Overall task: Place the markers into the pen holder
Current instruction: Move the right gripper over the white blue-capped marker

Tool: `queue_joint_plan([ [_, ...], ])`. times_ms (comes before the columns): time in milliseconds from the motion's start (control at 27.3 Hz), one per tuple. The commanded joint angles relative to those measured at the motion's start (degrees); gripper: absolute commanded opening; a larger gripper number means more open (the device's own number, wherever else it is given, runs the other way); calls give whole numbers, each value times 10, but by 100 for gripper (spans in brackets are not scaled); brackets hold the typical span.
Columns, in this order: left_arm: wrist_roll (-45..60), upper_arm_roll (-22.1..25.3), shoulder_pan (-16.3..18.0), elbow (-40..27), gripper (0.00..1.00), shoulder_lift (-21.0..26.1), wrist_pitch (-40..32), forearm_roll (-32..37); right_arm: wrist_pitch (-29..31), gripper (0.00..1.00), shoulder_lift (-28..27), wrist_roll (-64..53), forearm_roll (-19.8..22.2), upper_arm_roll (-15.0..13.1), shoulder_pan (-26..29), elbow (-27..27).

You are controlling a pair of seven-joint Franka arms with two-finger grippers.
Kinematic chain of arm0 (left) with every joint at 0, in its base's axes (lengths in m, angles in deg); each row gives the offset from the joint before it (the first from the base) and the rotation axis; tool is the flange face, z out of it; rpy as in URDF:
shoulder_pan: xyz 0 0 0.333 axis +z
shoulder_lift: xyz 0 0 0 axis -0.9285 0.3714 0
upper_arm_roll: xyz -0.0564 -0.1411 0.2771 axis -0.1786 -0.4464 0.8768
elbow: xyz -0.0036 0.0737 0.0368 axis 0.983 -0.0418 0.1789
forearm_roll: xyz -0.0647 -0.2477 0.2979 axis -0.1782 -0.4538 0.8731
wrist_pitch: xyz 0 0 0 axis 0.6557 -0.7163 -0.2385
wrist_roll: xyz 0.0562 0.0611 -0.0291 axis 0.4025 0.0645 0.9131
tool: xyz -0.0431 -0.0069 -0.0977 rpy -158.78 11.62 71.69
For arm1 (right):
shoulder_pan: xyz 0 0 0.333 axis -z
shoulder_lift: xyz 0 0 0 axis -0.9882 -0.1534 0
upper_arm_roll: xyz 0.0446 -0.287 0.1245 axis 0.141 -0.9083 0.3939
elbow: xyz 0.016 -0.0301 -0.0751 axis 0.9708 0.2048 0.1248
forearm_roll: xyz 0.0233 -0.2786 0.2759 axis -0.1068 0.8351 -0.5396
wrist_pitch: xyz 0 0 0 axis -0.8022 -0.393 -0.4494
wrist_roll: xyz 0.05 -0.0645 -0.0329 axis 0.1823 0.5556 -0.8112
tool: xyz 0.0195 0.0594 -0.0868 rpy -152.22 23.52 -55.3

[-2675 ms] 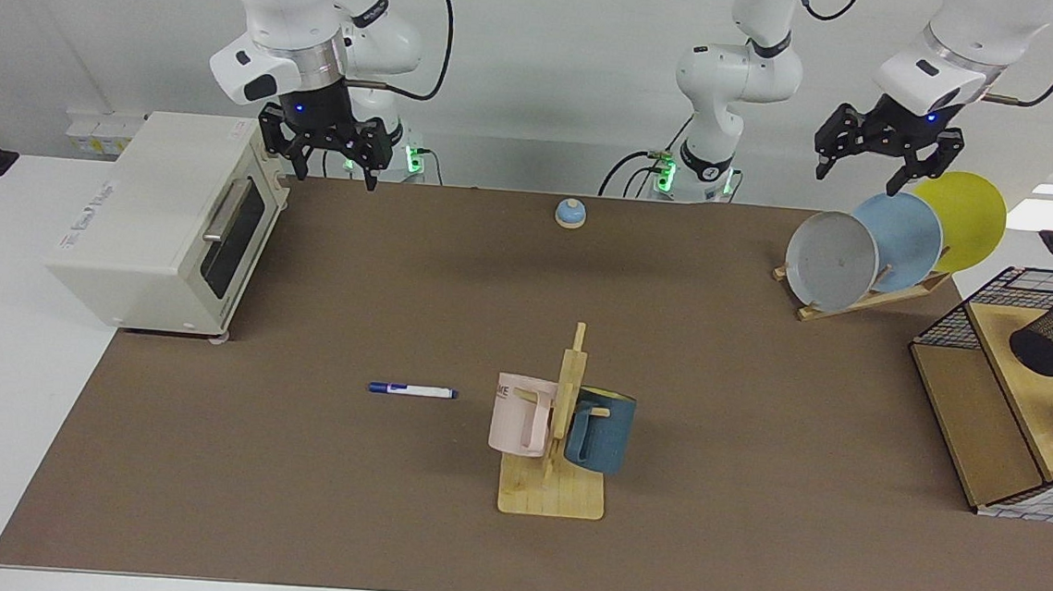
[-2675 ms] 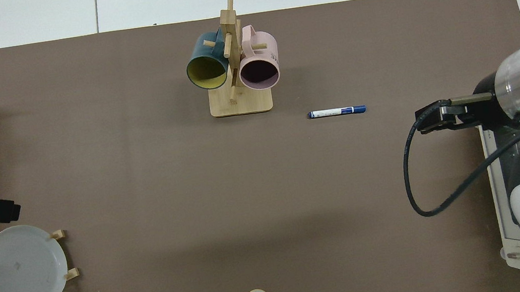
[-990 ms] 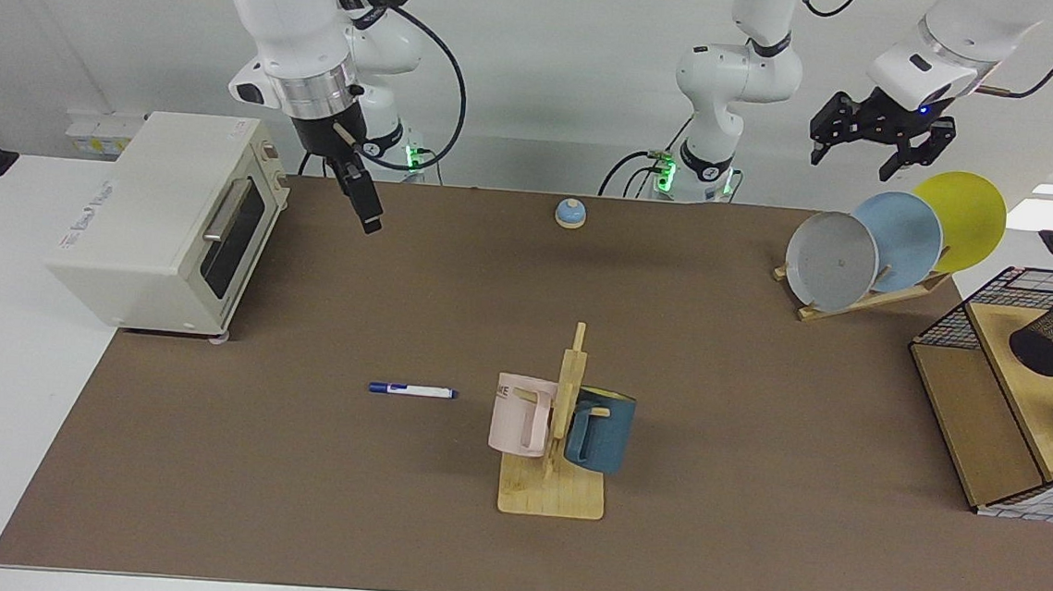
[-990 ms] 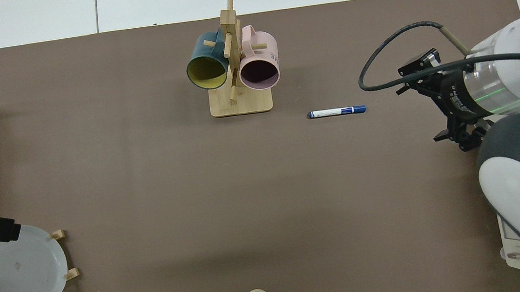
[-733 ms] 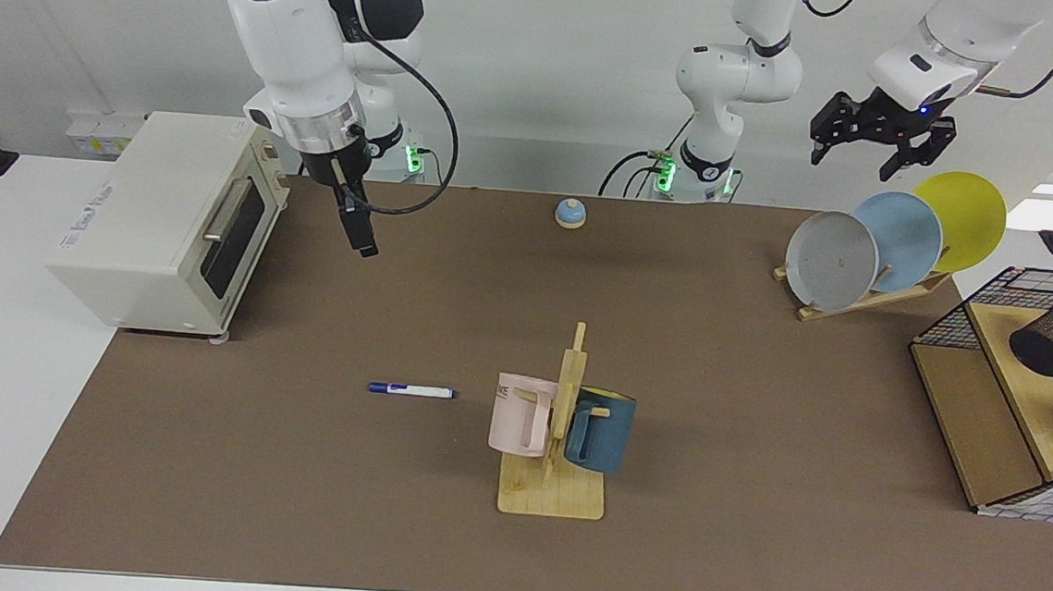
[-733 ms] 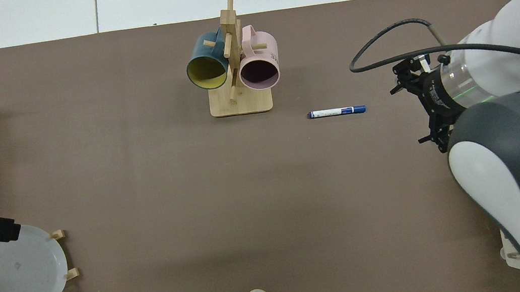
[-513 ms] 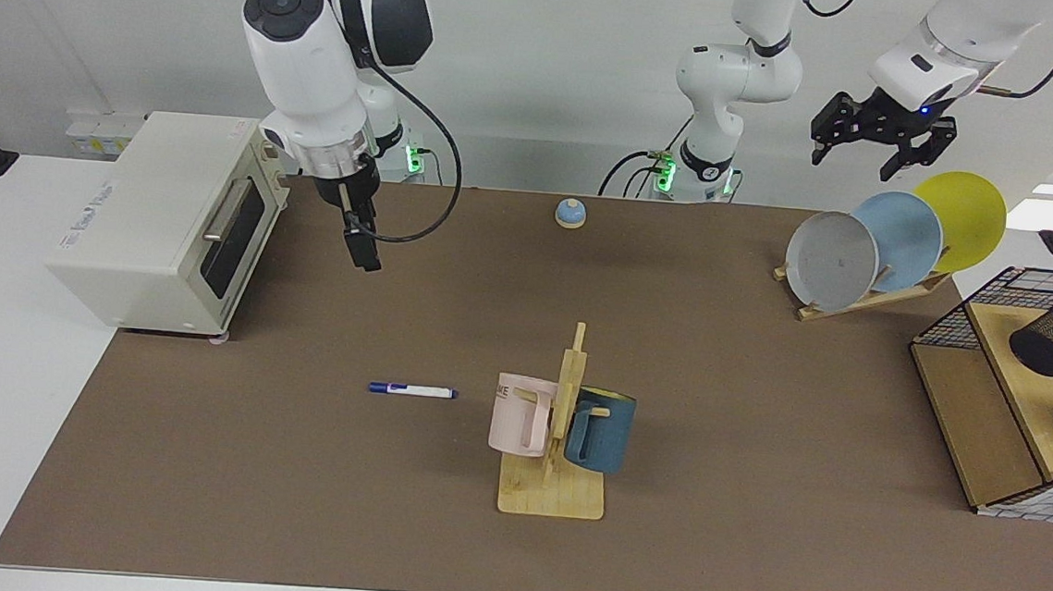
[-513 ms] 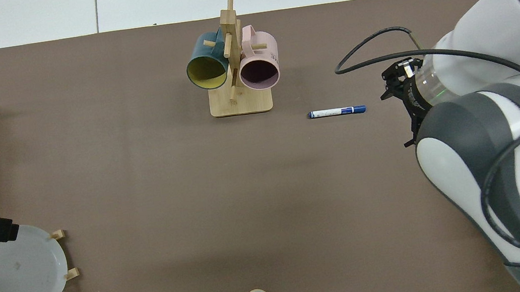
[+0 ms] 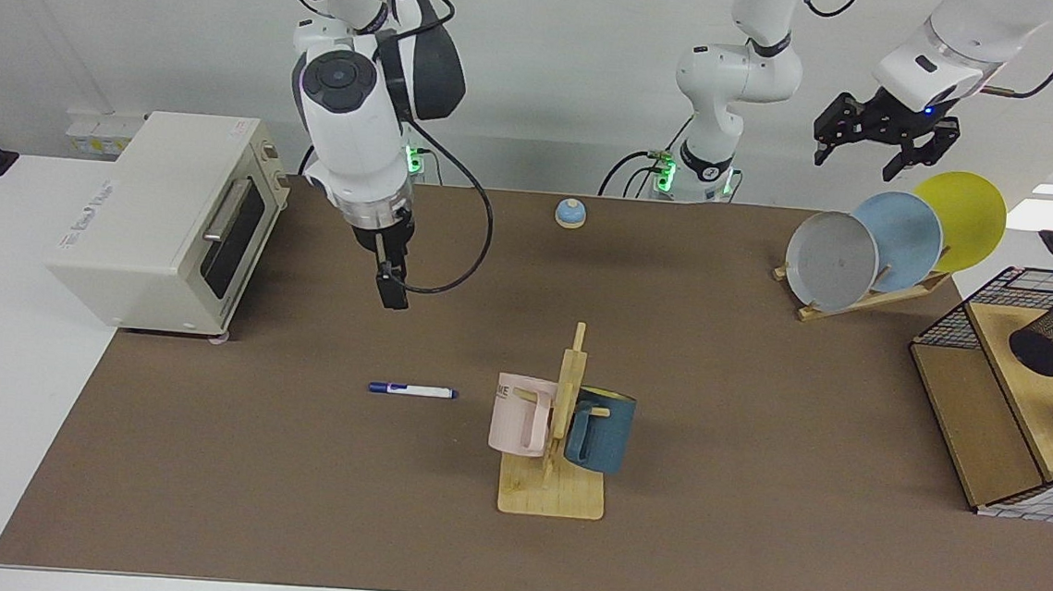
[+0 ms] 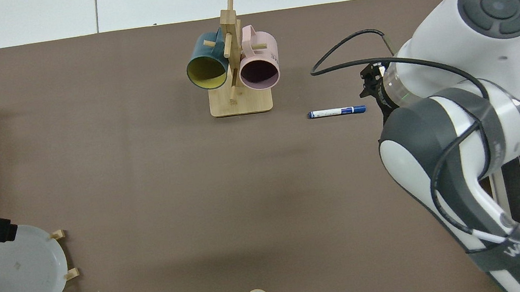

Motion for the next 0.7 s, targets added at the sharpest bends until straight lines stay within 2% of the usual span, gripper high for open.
queue_joint_plan([
  [0,-5,-4,8,-13,100,-12,-4,5,46,100,-39,14,9,3,12,-1],
  [403,0,-4,8,-13,100,-12,-4,5,153,99,-59,0,18,2,22,56],
  [660,1,-4,8,-15,100,-14,-1,2,180,99,-73,-2,20,2,22,72],
])
